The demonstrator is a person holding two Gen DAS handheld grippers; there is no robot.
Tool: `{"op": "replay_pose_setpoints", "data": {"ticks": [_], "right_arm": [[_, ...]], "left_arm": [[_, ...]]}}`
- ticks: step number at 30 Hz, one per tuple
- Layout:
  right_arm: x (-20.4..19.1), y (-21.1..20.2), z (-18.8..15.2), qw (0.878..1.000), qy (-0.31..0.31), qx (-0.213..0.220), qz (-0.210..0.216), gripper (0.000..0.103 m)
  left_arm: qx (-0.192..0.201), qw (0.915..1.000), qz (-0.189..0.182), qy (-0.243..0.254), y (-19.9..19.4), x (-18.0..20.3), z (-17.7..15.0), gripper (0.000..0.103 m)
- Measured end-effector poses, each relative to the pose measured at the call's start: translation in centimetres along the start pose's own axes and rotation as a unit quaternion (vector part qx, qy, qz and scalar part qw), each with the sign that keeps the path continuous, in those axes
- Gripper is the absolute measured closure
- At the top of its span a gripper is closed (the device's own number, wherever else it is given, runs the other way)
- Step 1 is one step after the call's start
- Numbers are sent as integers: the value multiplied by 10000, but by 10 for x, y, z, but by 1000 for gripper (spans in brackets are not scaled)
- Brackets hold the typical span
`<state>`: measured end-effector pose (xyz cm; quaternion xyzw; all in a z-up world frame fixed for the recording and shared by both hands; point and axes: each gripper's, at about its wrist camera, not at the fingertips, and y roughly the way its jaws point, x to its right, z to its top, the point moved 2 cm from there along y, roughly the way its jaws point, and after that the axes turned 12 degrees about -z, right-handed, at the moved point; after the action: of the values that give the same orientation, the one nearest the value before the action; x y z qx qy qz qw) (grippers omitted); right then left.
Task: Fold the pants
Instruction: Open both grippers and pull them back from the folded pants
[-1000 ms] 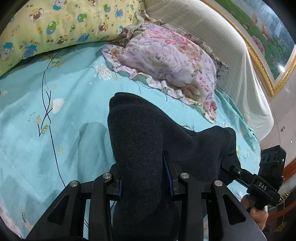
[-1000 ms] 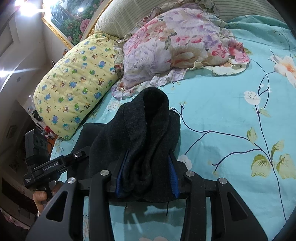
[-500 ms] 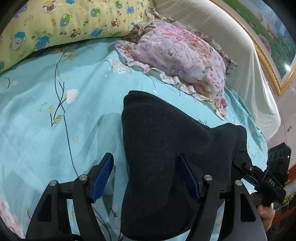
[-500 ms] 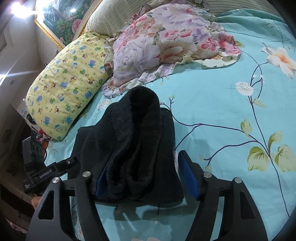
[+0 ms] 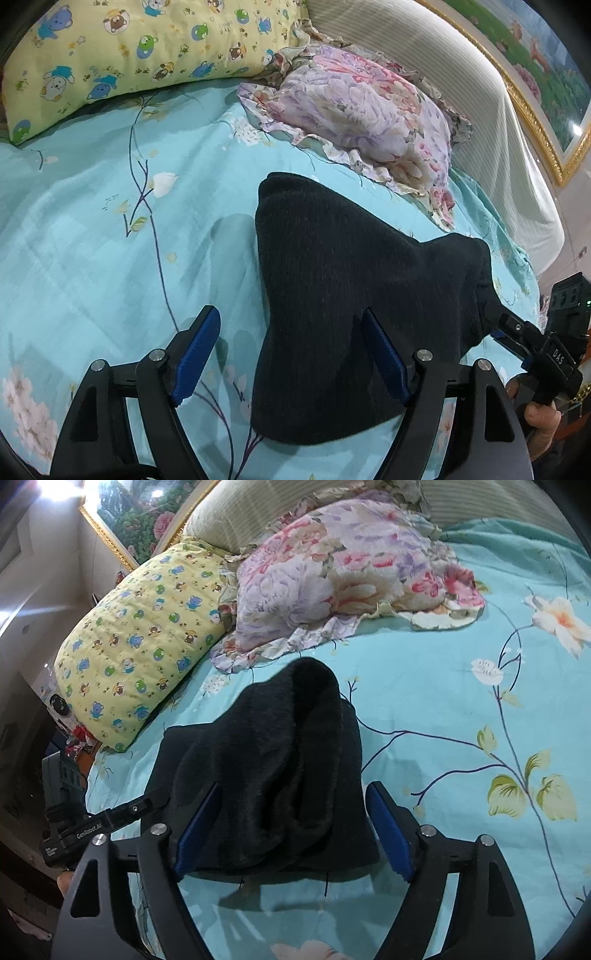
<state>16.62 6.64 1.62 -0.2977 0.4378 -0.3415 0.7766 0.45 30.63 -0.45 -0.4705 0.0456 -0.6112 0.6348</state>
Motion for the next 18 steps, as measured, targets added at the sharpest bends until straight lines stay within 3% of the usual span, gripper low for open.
{"op": "replay_pose_setpoints", "data": {"ticks": [18], "right_arm": [[-6, -28, -22, 9986, -355, 371, -142, 18]], "left_arm": [[104, 9993, 242, 284, -21, 19, -22, 21]]}}
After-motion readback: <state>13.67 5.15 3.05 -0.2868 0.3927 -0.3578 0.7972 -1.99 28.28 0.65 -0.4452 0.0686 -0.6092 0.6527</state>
